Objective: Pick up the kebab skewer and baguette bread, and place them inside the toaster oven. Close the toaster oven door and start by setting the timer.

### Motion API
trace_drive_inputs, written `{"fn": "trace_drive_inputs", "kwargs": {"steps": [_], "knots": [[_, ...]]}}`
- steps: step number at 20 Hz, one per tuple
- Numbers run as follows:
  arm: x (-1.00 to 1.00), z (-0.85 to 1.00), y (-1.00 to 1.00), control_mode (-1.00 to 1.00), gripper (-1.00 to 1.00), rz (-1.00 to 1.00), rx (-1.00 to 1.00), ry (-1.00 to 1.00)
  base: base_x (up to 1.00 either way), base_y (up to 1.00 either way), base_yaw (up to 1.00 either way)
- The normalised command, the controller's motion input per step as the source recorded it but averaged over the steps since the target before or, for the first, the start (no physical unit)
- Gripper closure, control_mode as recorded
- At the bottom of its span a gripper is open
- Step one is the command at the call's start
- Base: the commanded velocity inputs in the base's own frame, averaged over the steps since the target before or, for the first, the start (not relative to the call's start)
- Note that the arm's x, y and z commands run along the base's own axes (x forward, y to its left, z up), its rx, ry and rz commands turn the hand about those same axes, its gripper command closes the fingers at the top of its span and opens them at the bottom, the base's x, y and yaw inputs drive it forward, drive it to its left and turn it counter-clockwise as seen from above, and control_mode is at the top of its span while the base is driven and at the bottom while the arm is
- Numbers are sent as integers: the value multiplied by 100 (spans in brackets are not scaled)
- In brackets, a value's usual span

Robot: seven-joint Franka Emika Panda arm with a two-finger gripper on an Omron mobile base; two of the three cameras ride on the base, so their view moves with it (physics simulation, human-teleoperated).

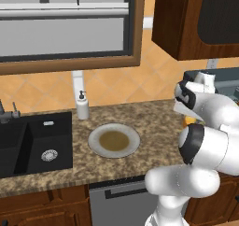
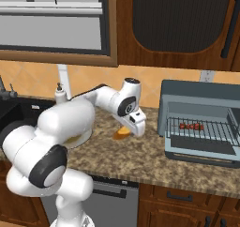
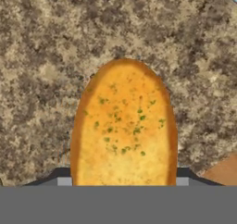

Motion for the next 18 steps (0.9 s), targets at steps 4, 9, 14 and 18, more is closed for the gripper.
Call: {"fn": "trace_drive_inputs", "kwargs": {"steps": [4, 9, 14, 18], "knots": [[-46, 27, -68, -100, 100, -27, 5, 0, 0, 0, 0], [-52, 25, -71, -100, 100, -30, 5, 0, 0, 0, 0], [-40, 24, -69, -100, 100, -28, 5, 0, 0, 0, 0], [-28, 18, -67, -100, 100, -28, 3, 0, 0, 0, 0]]}}
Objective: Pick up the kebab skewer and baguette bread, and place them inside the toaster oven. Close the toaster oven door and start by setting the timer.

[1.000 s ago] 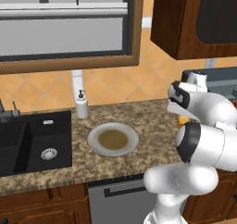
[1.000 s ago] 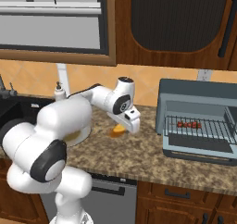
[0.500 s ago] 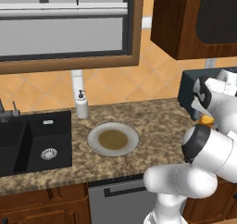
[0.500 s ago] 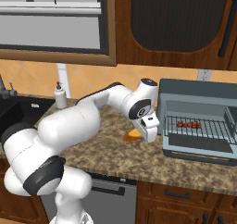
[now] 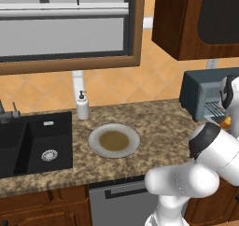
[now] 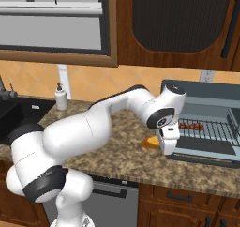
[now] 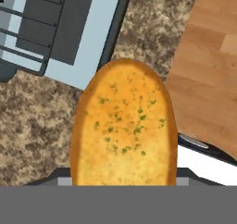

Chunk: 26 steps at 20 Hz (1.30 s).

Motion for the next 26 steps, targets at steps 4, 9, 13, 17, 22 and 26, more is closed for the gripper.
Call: {"fn": "trace_drive_inputs", "kwargs": {"steps": [4, 9, 13, 17, 22, 26], "knots": [[-3, 18, -60, -100, 100, -27, 1, 0, 0, 0, 0], [6, 10, -57, -100, 100, -24, 0, 0, 0, 0, 0], [16, 0, -55, -100, 100, -20, 0, 0, 0, 0, 0], [17, 0, -52, -100, 100, -17, 0, -5, 0, 0, 0], [17, 0, -39, -100, 100, -12, 0, -11, 0, 0, 0], [23, 0, -18, -100, 100, -6, 0, -13, 0, 0, 0]]}}
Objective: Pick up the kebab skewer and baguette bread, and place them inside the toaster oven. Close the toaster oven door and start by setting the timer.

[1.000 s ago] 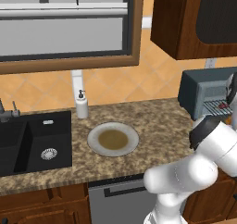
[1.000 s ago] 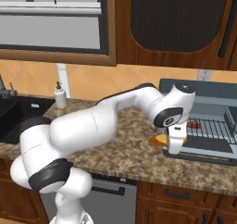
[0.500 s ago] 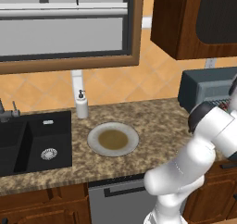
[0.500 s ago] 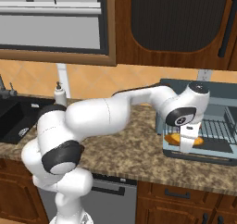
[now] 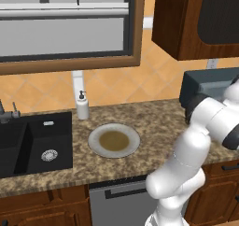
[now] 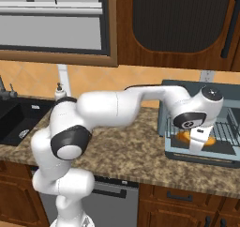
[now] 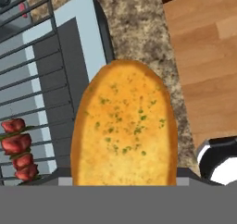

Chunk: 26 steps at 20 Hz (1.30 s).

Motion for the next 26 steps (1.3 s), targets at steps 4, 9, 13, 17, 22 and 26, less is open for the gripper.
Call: {"fn": "trace_drive_inputs", "kwargs": {"steps": [4, 9, 13, 17, 22, 26], "knots": [[34, 0, -3, -100, 100, -3, 0, -15, 0, 0, 0], [15, 0, 0, -100, 100, 1, 0, -20, 0, 0, 0], [5, -2, 0, -100, 100, 4, 0, -12, 0, 0, 0], [18, -11, 0, -100, 100, 2, -2, -3, 0, 0, 0], [17, 2, 0, -100, 100, 0, 0, 0, 0, 0, 0], [16, 0, 3, -100, 100, 0, 0, 0, 0, 0, 0]]}}
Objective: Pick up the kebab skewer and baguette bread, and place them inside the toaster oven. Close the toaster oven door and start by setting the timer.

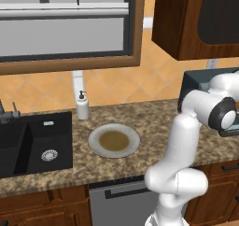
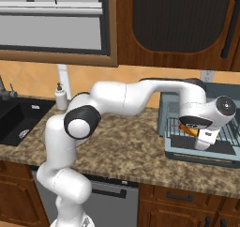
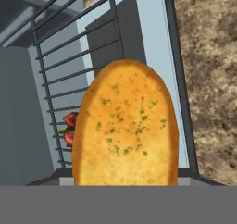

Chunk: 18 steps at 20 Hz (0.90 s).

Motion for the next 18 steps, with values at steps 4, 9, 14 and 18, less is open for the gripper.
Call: {"fn": "trace_drive_inputs", "kwargs": {"steps": [4, 9, 14, 18], "knots": [[13, -1, 27, -100, 100, 0, -5, 0, 0, 0, 0], [15, -7, 34, -100, 100, 0, -7, 0, 0, 0, 0], [15, -14, 33, -100, 100, 0, -8, 0, 0, 0, 0], [15, -21, 9, -100, 100, 0, -5, 0, 0, 0, 0]]}}
